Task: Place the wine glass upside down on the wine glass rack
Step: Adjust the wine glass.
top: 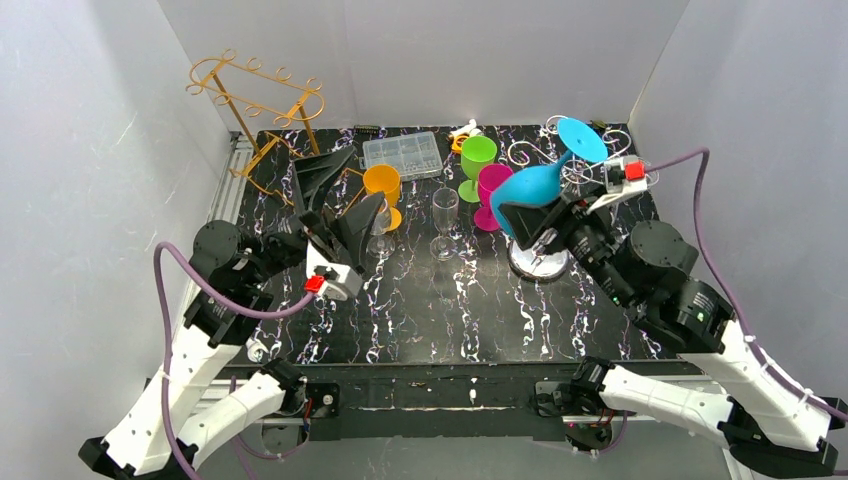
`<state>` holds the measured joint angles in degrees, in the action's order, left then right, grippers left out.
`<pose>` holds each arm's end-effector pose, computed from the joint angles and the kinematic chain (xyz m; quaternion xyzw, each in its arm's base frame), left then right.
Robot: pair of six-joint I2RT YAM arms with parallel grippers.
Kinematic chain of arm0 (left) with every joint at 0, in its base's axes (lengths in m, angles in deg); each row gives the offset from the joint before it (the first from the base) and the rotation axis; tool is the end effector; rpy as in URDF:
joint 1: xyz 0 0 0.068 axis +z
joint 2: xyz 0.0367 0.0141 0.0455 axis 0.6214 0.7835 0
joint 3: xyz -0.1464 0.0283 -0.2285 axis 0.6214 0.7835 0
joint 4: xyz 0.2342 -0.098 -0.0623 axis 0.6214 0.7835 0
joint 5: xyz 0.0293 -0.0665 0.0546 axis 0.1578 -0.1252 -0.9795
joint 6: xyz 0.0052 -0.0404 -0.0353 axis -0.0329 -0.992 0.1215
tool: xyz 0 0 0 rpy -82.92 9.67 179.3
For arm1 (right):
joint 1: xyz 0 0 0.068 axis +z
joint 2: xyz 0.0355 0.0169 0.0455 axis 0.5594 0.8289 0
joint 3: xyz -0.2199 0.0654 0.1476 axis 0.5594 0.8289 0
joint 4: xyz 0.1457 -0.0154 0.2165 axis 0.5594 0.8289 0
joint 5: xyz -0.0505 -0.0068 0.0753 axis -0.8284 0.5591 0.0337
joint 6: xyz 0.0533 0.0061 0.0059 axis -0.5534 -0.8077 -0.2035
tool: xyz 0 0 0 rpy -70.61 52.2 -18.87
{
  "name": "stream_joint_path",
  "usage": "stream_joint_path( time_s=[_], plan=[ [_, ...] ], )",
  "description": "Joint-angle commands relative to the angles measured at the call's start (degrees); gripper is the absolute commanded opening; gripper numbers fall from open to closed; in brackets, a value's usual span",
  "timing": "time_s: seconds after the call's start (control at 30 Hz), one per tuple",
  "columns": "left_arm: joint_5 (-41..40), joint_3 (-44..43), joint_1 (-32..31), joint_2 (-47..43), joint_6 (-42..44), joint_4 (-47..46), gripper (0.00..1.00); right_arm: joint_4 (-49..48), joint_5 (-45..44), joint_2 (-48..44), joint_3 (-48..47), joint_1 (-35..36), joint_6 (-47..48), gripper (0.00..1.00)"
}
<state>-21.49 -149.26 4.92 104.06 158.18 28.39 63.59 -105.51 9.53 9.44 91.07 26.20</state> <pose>0.1053 -0.0921 0.4766 0.5294 0.1288 0.1173 0.8303 0.0825 0.0972 0.4681 -0.0090 0.6762 0.3563 0.6448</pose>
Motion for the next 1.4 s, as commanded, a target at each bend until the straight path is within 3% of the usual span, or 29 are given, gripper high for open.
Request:
stream_joint_path(
  time_s=[0.0,0.6,1.0,1.17,1.37],
  plan=[
    [1.53,2.23,0.1,-1.55,-3.24,7.04,0.98,6.04,-10.66,-7.39,5.83,0.03,3.44,0.44],
    [0.06,4.52,0.12,0.75,-3.82,6.42,0.98,19.38,-26.16,-22.01,21.08,-0.01,-3.32,0.44],
    [1.01,4.39,0.1,1.29,-10.75,6.27,0.98,25.19,-35.24,-16.5,21.43,0.26,-10.87,0.43],
    [1.32,4.54,0.09,0.36,-16.55,6.37,0.98,24.94,-35.36,-14.47,24.22,0.51,-14.19,0.41],
    [0.96,4.77,0.08,-0.46,-20.44,6.69,0.98,21.79,-38.69,-14.2,27.74,0.5,-14.5,0.46]
  ],
)
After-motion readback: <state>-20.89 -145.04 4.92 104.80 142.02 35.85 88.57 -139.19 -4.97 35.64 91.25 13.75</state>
